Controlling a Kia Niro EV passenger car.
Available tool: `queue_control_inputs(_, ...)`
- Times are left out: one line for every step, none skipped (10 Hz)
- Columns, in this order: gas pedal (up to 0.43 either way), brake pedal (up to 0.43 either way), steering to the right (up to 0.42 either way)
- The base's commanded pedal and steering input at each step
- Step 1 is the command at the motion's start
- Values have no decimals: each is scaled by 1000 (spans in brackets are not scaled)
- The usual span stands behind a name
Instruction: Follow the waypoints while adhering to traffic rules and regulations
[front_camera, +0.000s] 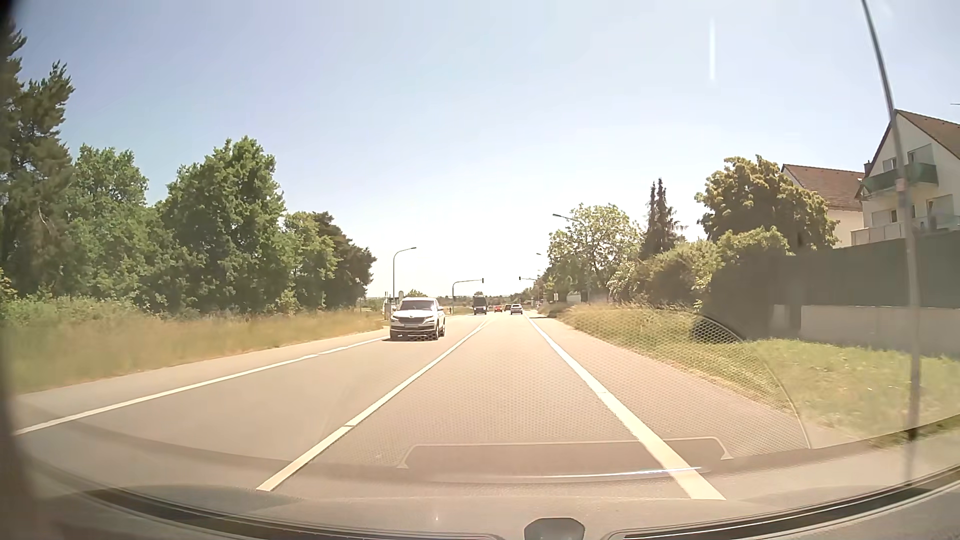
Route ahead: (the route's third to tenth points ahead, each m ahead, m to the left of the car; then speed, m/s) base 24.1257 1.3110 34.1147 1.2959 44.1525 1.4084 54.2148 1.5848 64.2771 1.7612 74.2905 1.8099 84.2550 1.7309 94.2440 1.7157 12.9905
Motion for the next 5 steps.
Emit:
queue_control_inputs(47, 30, 2)
queue_control_inputs(47, 30, 2)
queue_control_inputs(47, 30, 2)
queue_control_inputs(47, 30, 1)
queue_control_inputs(47, 30, 0)
